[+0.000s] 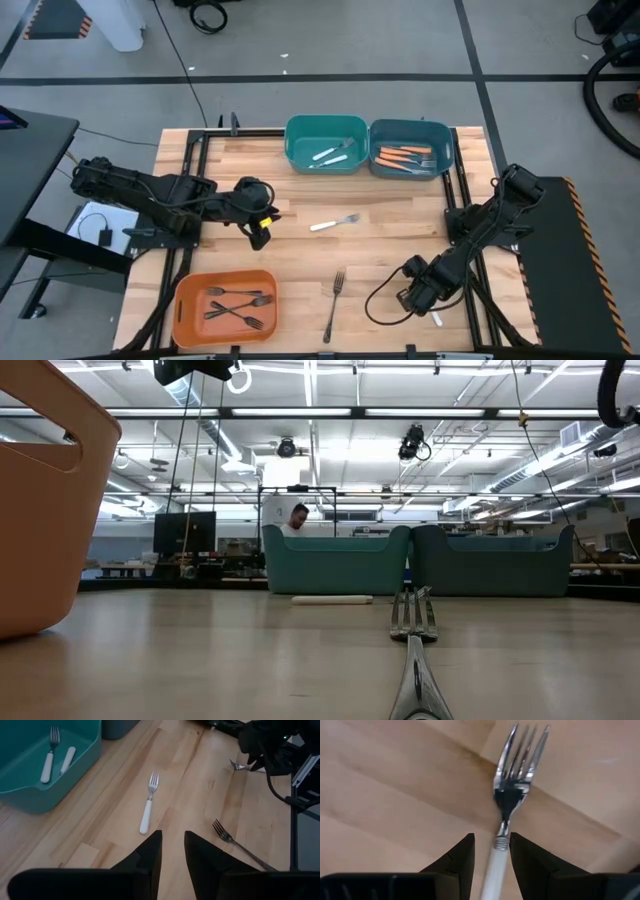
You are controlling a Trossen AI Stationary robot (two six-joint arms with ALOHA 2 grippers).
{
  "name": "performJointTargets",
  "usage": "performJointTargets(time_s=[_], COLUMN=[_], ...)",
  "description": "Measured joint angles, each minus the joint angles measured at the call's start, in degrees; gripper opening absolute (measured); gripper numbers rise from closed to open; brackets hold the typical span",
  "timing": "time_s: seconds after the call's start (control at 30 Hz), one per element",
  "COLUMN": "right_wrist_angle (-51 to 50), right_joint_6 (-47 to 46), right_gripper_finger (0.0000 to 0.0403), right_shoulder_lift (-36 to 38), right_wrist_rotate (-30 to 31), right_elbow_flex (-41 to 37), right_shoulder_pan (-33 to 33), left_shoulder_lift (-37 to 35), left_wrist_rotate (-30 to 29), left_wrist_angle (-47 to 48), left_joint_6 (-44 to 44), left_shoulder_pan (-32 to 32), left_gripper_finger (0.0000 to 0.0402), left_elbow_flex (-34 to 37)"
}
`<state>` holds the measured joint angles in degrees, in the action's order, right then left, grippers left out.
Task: Sort silverware by color (type)
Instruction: Put the white fork into the green bin
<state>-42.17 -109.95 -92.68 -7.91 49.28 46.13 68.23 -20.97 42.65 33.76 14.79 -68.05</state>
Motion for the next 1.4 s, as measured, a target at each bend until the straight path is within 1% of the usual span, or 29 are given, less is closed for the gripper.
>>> performJointTargets(time_s=[0.2, 0.43, 0.53, 0.67, 0.7, 0.87, 0.97, 1.07, 1.1, 1.23, 1.4], right_wrist_angle=[0.3, 5.7, 5.4, 5.9, 6.0, 5.8, 5.1, 6.4, 6.1, 5.2, 3.8], right_joint_6=[-1.1, -2.0, -3.2, -3.1, -2.9, -0.9, 0.2, 0.3, 0.7, 0.6, 0.6], right_gripper_finger=[0.0130, 0.0125, 0.0099, 0.0025, 0.0016, 0.0014, 0.0007, 0.0005, 0.0004, 0.0002, 0.0001], right_shoulder_lift=[0.0, 0.4, 0.4, 0.3, 0.3, 0.1, -0.2, 0.1, 0.0, 0.0, 0.0], right_wrist_rotate=[-2.2, -2.5, -2.5, -2.6, -3.0, -4.4, -4.6, -4.8, -4.5, 0.1, 4.9], right_elbow_flex=[-2.8, -6.2, -6.2, -6.3, -6.3, -5.5, -3.6, -0.2, 0.9, 4.7, 6.9], right_shoulder_pan=[0.0, 0.0, 0.0, -0.1, -0.1, -0.1, 0.0, 0.1, 0.2, 0.3, -0.2], left_shoulder_lift=[0.0, 0.0, 0.0, 0.0, 0.0, 0.0, 0.0, 0.0, 0.0, 0.0, 0.0], left_wrist_rotate=[0.0, 0.0, 0.0, 0.0, 0.0, 0.0, 0.0, 0.0, 0.0, 0.0, 0.0], left_wrist_angle=[0.0, 0.0, 0.0, 0.0, 0.0, 0.0, 0.0, 0.0, 0.0, 0.0, -0.1], left_joint_6=[0.0, 0.0, 0.0, 0.0, -0.1, 0.0, 0.0, 0.0, 0.0, 0.0, 0.0], left_shoulder_pan=[0.0, 0.0, 0.0, 0.0, 0.0, 0.0, 0.0, 0.0, 0.0, 0.0, 0.0], left_gripper_finger=[0.0091, 0.0091, 0.0091, 0.0091, 0.0091, 0.0091, 0.0091, 0.0091, 0.0091, 0.0091, 0.0091], left_elbow_flex=[0.0, 0.0, 0.0, 0.0, 0.0, 0.0, 0.0, 0.0, 0.0, 0.0, 0.0])
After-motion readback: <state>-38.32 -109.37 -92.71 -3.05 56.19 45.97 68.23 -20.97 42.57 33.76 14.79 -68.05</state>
